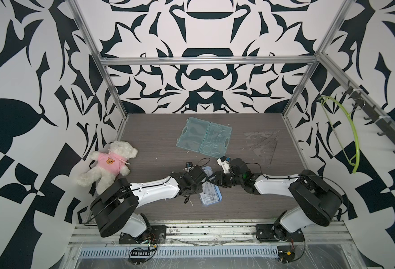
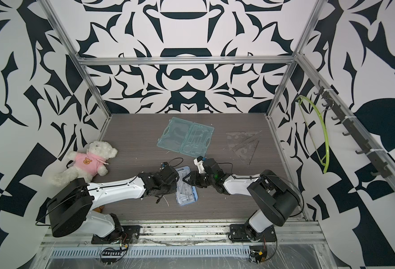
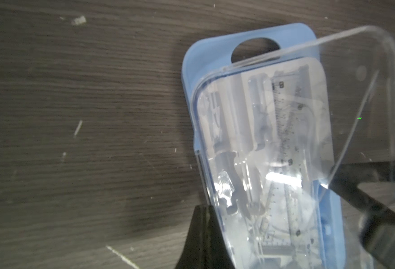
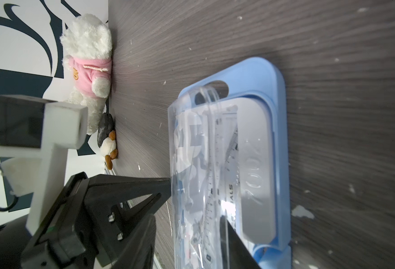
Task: Open the ruler set and take out the ruler
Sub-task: Open the ruler set box at the center of the board.
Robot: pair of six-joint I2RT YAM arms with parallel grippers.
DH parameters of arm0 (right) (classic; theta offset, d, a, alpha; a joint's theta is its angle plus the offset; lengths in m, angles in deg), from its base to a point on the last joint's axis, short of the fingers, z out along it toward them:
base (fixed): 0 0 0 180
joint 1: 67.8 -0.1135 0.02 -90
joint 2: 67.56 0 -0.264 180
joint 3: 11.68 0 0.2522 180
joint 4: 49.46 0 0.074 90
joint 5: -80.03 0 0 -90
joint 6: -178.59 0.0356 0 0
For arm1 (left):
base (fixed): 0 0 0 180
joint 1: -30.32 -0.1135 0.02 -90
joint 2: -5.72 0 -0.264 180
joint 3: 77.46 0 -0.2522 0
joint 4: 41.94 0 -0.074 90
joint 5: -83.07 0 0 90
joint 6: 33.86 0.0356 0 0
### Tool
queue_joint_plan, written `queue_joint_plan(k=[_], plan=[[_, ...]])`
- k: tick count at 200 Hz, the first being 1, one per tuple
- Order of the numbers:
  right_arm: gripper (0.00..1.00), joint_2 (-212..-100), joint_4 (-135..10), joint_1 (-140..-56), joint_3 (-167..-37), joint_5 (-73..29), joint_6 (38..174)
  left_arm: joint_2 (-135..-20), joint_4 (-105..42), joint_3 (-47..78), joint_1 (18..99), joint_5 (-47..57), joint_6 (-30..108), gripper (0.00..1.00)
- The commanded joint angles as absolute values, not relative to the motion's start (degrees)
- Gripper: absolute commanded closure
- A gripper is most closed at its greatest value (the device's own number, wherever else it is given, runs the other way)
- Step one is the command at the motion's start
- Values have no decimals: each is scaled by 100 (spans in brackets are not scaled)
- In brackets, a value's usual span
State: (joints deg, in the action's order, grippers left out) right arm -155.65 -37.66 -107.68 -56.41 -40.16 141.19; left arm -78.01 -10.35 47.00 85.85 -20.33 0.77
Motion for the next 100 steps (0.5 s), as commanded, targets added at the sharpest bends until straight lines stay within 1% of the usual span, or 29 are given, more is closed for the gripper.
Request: queue_joint_plan(k=[1, 22, 41, 48, 61, 81, 89, 100], plan=[[56, -15466, -3656, -10840, -5849, -3977, 14129, -7729, -1044, 4631, 8605, -2266, 59, 100], [56, -15467, -3707, -10906, -5892, -3934, 14133, -7415, -782, 4683, 8608, -2708, -88, 100], [56, -15454, -3786, -10972, -5949, -3881, 14124, -6786, -198, 4774, 8604, -3377, -340, 94], [56, -15451, -3826, -11002, -5976, -3854, 14124, -6390, 24, 4807, 8597, -3620, -412, 90], [56, -15424, -3929, -11074, -6058, -3794, 14100, -5867, 395, 4872, 8559, -3955, -478, 69], [56, -15381, -4192, -11238, -6253, -3653, 13995, -5185, 700, 5023, 8333, -4016, -395, 43], [56, -15367, -4291, -11308, -6345, -3605, 13952, -4951, 767, 5096, 8182, -3905, -337, 35], [56, -15358, -4409, -11390, -6455, -3541, 13915, -4666, 813, 5197, 7939, -3683, -221, 28]])
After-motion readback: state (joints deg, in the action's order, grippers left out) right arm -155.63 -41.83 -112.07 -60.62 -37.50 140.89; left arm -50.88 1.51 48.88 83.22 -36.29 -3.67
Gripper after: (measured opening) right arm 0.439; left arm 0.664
